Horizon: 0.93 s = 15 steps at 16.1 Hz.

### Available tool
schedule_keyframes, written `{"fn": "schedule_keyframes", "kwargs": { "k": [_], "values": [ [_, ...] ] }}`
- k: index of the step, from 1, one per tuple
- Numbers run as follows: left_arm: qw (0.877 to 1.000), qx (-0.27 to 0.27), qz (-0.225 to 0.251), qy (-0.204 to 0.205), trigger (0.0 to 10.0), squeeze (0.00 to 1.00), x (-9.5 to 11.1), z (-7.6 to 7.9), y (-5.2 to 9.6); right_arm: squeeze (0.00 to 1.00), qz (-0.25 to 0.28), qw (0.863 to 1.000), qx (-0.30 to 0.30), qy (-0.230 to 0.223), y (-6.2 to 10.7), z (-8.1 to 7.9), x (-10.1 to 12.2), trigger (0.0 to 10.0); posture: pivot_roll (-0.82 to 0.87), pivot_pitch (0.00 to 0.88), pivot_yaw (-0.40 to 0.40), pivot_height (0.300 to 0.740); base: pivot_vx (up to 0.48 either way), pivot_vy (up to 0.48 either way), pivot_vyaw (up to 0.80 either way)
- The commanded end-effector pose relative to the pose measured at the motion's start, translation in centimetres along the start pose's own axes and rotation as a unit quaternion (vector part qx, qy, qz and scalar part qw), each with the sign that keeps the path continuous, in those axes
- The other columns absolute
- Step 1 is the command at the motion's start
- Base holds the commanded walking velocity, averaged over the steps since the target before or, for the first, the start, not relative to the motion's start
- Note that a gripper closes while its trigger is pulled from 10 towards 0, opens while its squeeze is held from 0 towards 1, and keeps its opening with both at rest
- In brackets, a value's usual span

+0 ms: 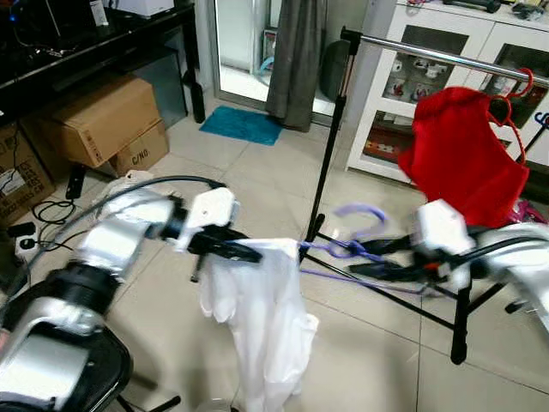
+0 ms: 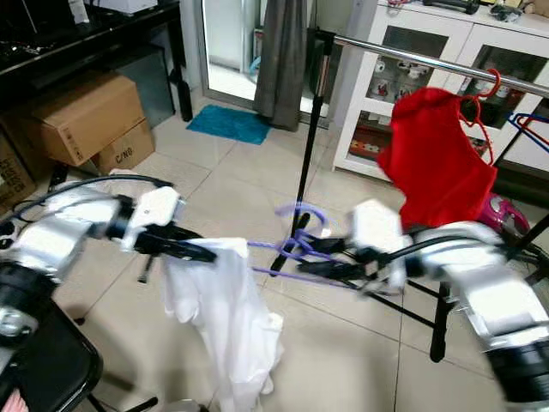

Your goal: Hang hanger

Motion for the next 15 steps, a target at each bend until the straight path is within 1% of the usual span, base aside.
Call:
{"fn": "schedule_keyframes", "kwargs": {
  "k": [1,2,3,4,5,6,7,8,9,10,11,12,13,14,15],
  "values": [
    [1.000,0.006,0.002,-0.008,0.0,0.00,0.1,0.0,0.3,1.00,-0.002,1.000,-0.017,0.006,1.0,0.6,0.2,10.0,0.08,0.000,-0.015,0.740,0.000,0.000,0.00],
    [1.000,0.001,-0.008,0.000,0.0,0.00,-0.5,0.6,0.5,1.00,0.001,0.999,-0.046,0.003,2.1,1.6,0.3,10.0,0.08,0.000,-0.015,0.740,0.000,0.000,0.00],
    [1.000,0.009,-0.009,0.004,0.0,0.00,-0.7,0.6,0.5,1.00,-0.002,0.998,-0.061,0.000,3.0,2.1,0.1,10.0,0.08,0.000,-0.015,0.740,0.000,0.000,0.00],
    [1.000,0.014,-0.009,0.006,0.0,0.00,-0.7,0.6,0.6,1.00,-0.002,0.998,-0.070,-0.002,3.5,2.3,0.0,10.0,0.08,0.000,-0.015,0.740,0.000,0.000,0.00],
    [0.999,0.035,-0.014,0.013,0.0,0.00,-1.1,0.4,1.0,1.00,0.023,0.993,-0.112,-0.013,4.9,3.4,0.4,10.0,0.08,0.000,-0.023,0.740,0.000,0.000,0.00],
    [0.996,0.084,-0.021,0.021,0.0,0.00,-1.7,-0.5,2.0,1.00,0.081,0.980,-0.176,-0.047,7.0,4.5,0.6,10.0,0.09,0.000,-0.029,0.740,0.000,0.000,0.00],
    [0.993,0.111,-0.021,0.021,0.0,0.00,-1.8,-1.1,2.6,1.00,0.109,0.973,-0.190,-0.068,7.7,4.4,0.6,10.0,0.09,0.000,-0.030,0.740,0.000,0.000,0.00],
    [0.989,0.144,-0.013,0.026,0.0,0.00,-1.6,-1.9,3.5,1.00,0.146,0.967,-0.182,-0.104,7.9,3.0,0.3,10.0,0.09,0.000,-0.032,0.740,0.000,0.000,0.00],
    [0.987,0.156,-0.012,0.025,0.0,0.00,-1.5,-2.2,3.9,1.00,0.152,0.967,-0.171,-0.113,7.8,2.2,0.2,10.0,0.09,0.000,-0.031,0.740,0.000,0.000,0.00],
    [0.985,0.170,-0.006,0.023,0.0,0.00,-1.1,-2.7,4.5,1.00,0.146,0.971,-0.134,-0.136,6.9,0.2,-0.5,10.0,0.09,0.000,-0.026,0.740,0.000,0.000,0.00],
    [0.984,0.176,0.005,0.022,0.0,0.00,-0.5,-3.1,4.9,1.00,0.128,0.974,-0.099,-0.157,5.9,-1.6,-1.5,10.0,0.09,0.000,-0.023,0.740,0.000,0.000,0.00],
    [0.984,0.178,0.028,0.015,0.0,0.00,0.8,-3.7,5.4,1.00,0.101,0.976,-0.047,-0.189,4.2,-4.4,-2.9,10.0,0.08,0.000,-0.020,0.740,0.000,0.000,0.00],
    [0.984,0.176,0.037,0.011,0.0,0.00,1.3,-3.9,5.5,1.00,0.094,0.975,-0.034,-0.198,3.5,-5.1,-3.3,10.0,0.08,0.000,-0.020,0.740,0.000,0.000,0.00],
    [0.985,0.161,0.063,0.001,0.0,0.00,2.8,-3.9,5.4,1.00,0.074,0.975,-0.046,-0.204,1.9,-5.2,-4.6,10.0,0.08,0.000,-0.018,0.740,0.000,0.000,0.00],
    [0.986,0.147,0.076,-0.004,0.0,0.00,3.6,-3.8,5.2,1.00,0.058,0.976,-0.071,-0.198,1.1,-4.6,-5.6,10.0,0.08,0.000,-0.021,0.740,0.000,0.000,0.00]
  ]
}}
Point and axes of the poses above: a point about 5 cm out from each wrist's last joint towards the gripper, its own y axis pointing back from the gripper into the wrist, its own x axis along the axis of the wrist's last joint, z = x × y, the point moved 6 cm from there along -y, pointing out of the wrist towards the gripper, and after that the axes turned 15 degrees about -y, right-handed, at the moved point
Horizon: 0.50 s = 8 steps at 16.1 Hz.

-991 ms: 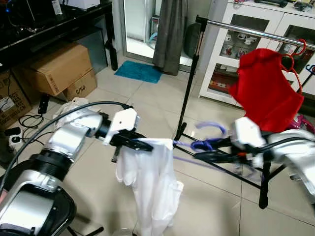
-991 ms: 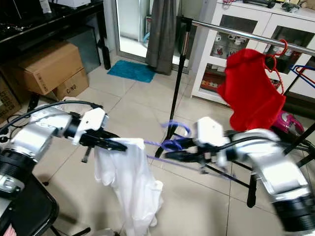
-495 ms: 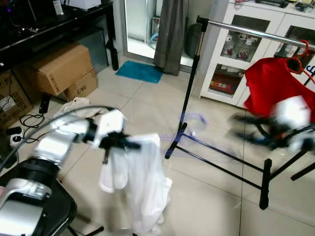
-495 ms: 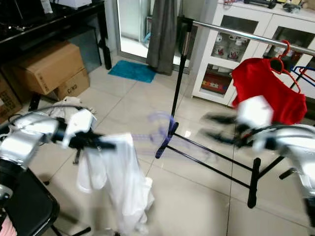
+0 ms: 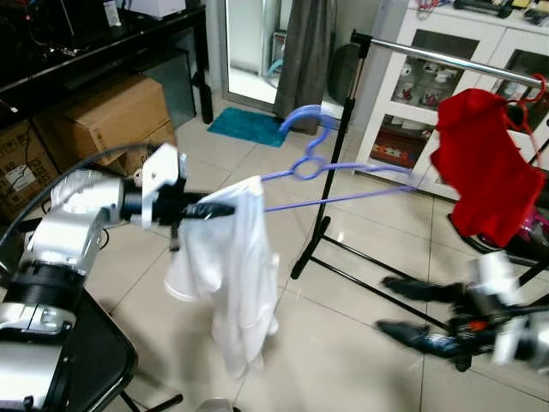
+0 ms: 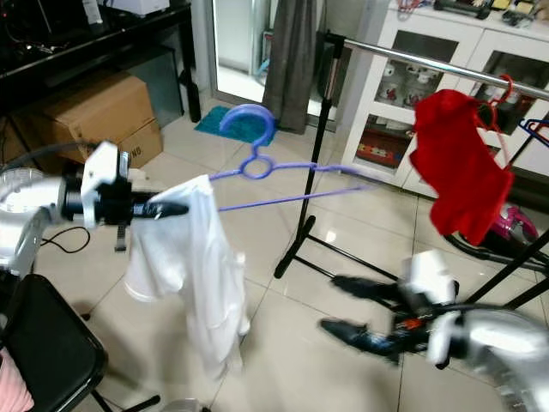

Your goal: Hang hanger

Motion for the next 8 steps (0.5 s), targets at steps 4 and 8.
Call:
{"fn": "schedule_keyframes", "kwargs": {
  "k": [4,8],
  "values": [
    [0.992,-0.090,0.079,-0.024,0.0,0.00,5.0,0.8,-1.1,1.00,0.050,0.989,-0.138,0.008,-3.6,5.2,0.1,10.0,0.09,0.000,-0.022,0.740,0.000,0.000,0.00],
    [0.986,-0.118,0.119,-0.017,0.0,0.00,7.7,0.5,-0.8,1.00,0.095,0.989,-0.105,-0.031,-5.9,4.1,0.4,10.0,0.09,0.000,-0.016,0.740,0.000,0.000,0.00]
  ]
}}
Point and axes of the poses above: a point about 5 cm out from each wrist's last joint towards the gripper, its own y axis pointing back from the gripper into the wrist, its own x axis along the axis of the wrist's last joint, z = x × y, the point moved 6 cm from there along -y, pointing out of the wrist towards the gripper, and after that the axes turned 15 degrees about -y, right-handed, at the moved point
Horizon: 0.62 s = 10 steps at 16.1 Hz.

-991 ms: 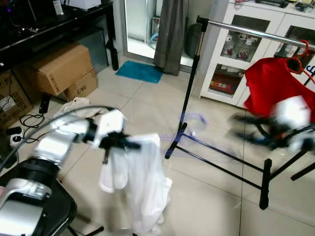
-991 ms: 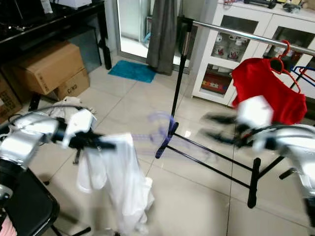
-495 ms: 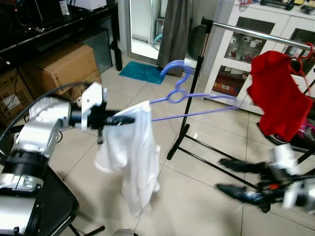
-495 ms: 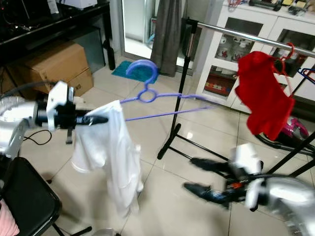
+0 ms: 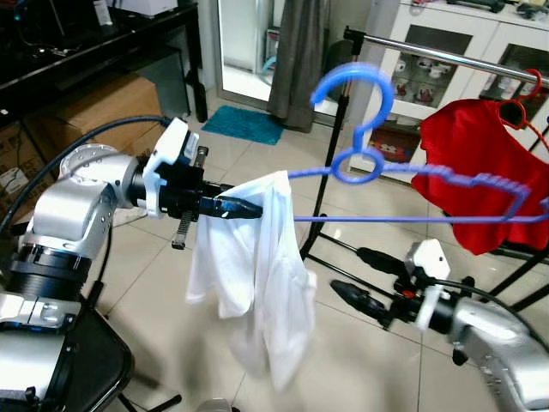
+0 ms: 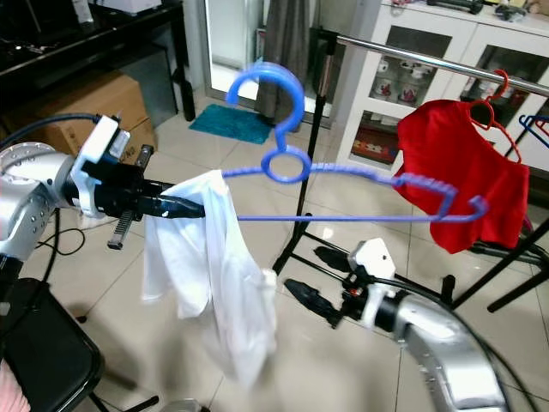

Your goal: Hang hanger

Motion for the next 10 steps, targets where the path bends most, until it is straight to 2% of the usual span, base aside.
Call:
{"fn": "schedule_keyframes", "kwargs": {
  "k": [1,3,4,5,8,9,10],
  "values": [
    [1.000,-0.010,0.015,-0.025,0.0,0.00,2.1,-0.4,0.2,1.00,0.017,1.000,0.012,-0.020,-0.6,-0.6,0.5,10.0,0.09,0.000,-0.013,0.740,0.000,0.000,0.00],
    [1.000,-0.013,0.016,-0.023,0.0,0.00,2.3,-0.3,0.2,1.00,0.031,0.999,0.017,-0.028,-1.0,-0.9,0.9,10.0,0.09,0.000,-0.009,0.740,0.000,0.000,0.00],
    [0.999,-0.015,0.019,-0.020,0.0,0.00,2.5,-0.2,0.2,0.65,0.050,0.997,0.025,-0.046,-1.4,-1.2,1.4,10.0,0.09,0.001,-0.008,0.740,0.000,0.000,0.00],
    [0.999,-0.020,0.027,-0.017,0.0,0.00,2.9,0.1,0.0,0.00,0.107,0.986,0.074,-0.100,-2.5,-2.8,3.7,10.0,0.10,0.005,-0.009,0.740,0.000,0.000,0.00],
    [0.999,-0.020,0.027,-0.014,0.0,0.00,3.0,0.1,0.0,0.00,0.141,0.975,0.122,-0.123,-2.9,-4.4,5.4,10.0,0.10,0.005,-0.009,0.740,0.000,0.000,0.00],
    [0.999,-0.017,0.026,-0.015,0.0,0.00,3.0,-0.1,0.0,0.00,0.141,0.973,0.133,-0.125,-2.9,-4.8,5.5,10.0,0.10,0.005,-0.009,0.740,0.000,0.000,0.00],
    [0.999,-0.007,0.026,-0.018,0.0,0.00,3.0,-0.4,0.0,0.00,0.134,0.969,0.165,-0.127,-2.9,-5.9,5.6,10.0,0.10,0.005,-0.009,0.740,0.000,0.000,0.00]
  ]
}}
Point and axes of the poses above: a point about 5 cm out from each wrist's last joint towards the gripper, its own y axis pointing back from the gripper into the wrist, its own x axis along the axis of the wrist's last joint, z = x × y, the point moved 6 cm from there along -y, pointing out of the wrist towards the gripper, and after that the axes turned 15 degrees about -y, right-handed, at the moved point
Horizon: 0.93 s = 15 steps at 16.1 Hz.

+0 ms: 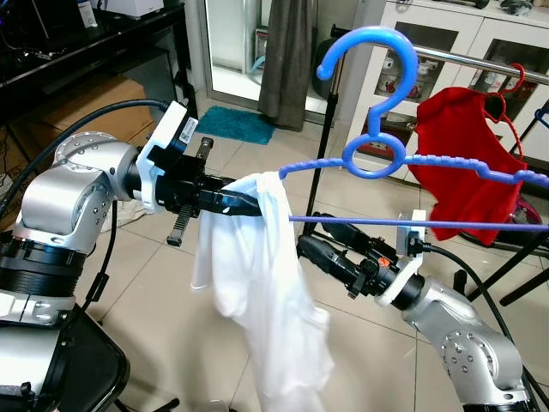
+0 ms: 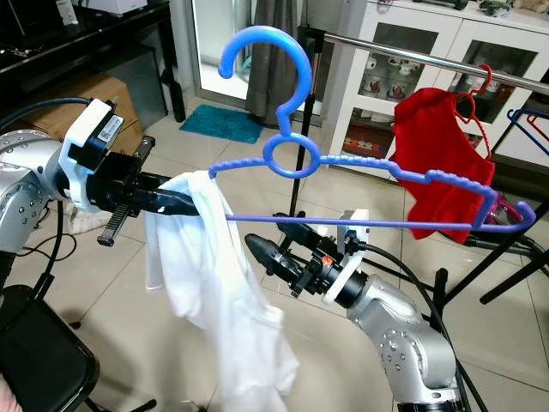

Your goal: Hang hanger

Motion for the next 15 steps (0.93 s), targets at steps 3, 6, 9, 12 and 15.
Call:
{"fn": "schedule_keyframes", "kwargs": {
  "k": [3,6,9,12,15],
  "values": [
    [0.999,0.035,0.009,-0.033,0.0,0.00,1.3,-1.5,0.3,0.00,-0.097,0.994,0.050,0.024,-0.1,-2.1,-2.7,10.0,0.10,0.004,-0.009,0.740,0.000,0.000,0.00],
    [0.998,0.039,0.024,-0.038,0.0,0.00,1.9,-1.8,0.2,0.00,-0.158,0.985,-0.032,0.066,-0.5,1.2,-4.8,10.0,0.10,0.003,-0.010,0.740,0.000,0.000,0.00],
    [0.998,0.036,0.027,-0.043,0.0,0.00,2.3,-1.8,0.0,0.00,-0.165,0.981,-0.067,0.078,-1.4,2.6,-5.0,10.0,0.10,0.003,-0.009,0.740,0.000,0.000,0.00],
    [0.998,0.038,0.030,-0.048,0.0,0.00,2.6,-2.0,-0.1,0.00,-0.184,0.978,-0.050,0.090,-2.1,2.1,-5.8,10.0,0.11,0.003,-0.011,0.740,0.000,0.000,0.00],
    [0.997,0.047,0.028,-0.052,0.0,0.00,3.0,-2.3,0.1,0.00,-0.217,0.971,-0.051,0.090,-1.0,2.6,-6.9,6.5,0.11,0.002,-0.014,0.740,0.000,0.000,0.00]
  ]
}}
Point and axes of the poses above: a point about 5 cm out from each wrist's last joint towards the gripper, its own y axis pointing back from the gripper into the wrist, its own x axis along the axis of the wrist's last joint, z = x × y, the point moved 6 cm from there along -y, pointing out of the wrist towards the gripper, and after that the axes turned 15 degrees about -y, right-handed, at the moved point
